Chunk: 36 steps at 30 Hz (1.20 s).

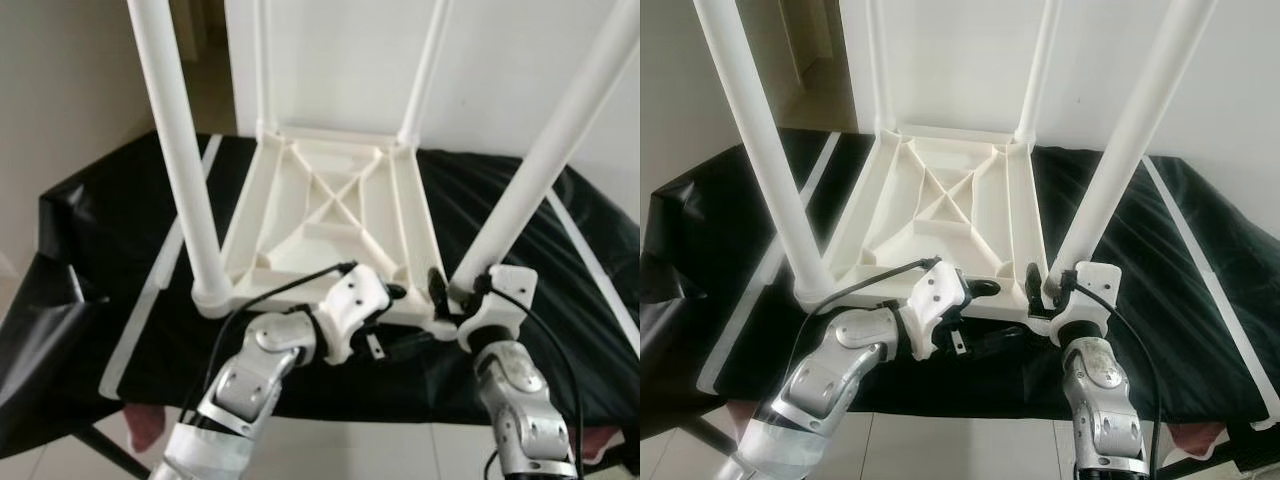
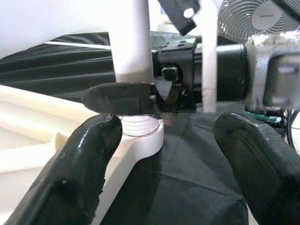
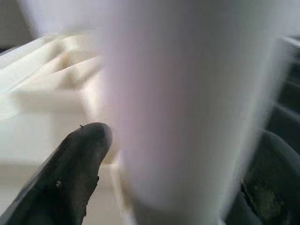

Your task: Building children table

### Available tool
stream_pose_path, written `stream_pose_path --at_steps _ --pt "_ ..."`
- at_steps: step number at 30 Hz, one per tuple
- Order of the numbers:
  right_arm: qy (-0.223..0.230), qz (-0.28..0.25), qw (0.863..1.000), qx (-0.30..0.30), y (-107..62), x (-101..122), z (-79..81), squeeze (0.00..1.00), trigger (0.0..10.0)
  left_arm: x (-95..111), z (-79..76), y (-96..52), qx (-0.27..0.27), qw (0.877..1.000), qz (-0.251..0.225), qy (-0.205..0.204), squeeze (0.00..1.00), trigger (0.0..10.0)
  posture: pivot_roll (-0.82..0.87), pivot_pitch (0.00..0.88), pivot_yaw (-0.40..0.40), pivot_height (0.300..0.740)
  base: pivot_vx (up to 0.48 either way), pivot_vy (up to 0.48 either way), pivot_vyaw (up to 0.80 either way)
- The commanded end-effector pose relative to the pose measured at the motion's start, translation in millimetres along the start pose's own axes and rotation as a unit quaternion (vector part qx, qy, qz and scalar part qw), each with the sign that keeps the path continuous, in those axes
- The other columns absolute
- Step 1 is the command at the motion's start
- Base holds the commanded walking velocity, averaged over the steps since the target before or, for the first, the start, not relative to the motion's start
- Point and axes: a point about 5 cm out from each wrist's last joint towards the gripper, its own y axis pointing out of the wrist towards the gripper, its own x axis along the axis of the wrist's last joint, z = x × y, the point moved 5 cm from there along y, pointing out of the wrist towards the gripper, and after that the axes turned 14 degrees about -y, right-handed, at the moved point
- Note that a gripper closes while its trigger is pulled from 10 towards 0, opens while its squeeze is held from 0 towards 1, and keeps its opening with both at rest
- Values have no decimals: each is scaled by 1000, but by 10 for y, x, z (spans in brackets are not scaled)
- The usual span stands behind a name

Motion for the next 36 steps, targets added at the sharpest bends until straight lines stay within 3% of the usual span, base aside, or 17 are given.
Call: stream_pose_path --at_steps 1,3,9,16,17,18,19,30,31,32,33,36 --pt "-10 -1 999 32 7 -2 -3 0 10000 -15 69 12 28 1000 3 8 0 10000 -16 0 -46 740 0 0 0" --pt "-40 -7 996 78 -2 6 19 0 10000 -26 69 15 27 1000 6 9 0 10000 -21 0 -41 740 0 0 0" --pt "-82 -3 988 131 20 -49 -18 0 10000 -23 71 27 24 1000 8 7 0 10000 -22 0 -42 740 0 0 0" --pt "-103 0 983 150 40 -83 -42 0 10000 -21 74 28 25 1000 8 8 0 10000 -20 0 -44 740 0 0 0" --pt "-111 7 982 155 46 -120 -51 0 3529 -22 75 26 26 1000 8 7 0 10000 -18 0 -47 740 0 0 0" --pt "-111 7 982 155 46 -120 -51 0 3529 -22 75 26 26 1000 8 7 0 10000 -18 0 -47 740 0 0 0" --pt "-108 11 981 159 47 -145 -51 0 0 -27 71 31 26 1000 7 7 0 10000 -18 0 -47 740 0 0 0" --pt "-92 13 982 163 11 -185 -53 0 0 -32 59 45 28 1000 7 10 0 10000 -29 0 -44 740 0 0 0" --pt "-88 16 983 157 4 -195 -58 0 8392 -32 60 46 27 1000 7 11 0 10000 -30 0 -43 740 0 0 0" --pt "-88 16 983 157 4 -195 -58 0 8392 -32 60 46 27 1000 7 11 0 10000 -30 0 -43 740 0 0 0" --pt "-81 17 985 152 -2 -196 -58 0 10000 -31 58 48 27 1000 7 11 0 10000 -30 0 -44 740 0 0 0" --pt "-72 14 987 142 -3 -174 -56 0 10000 -32 54 50 26 1000 7 11 0 10000 -30 0 -44 740 0 0 0"
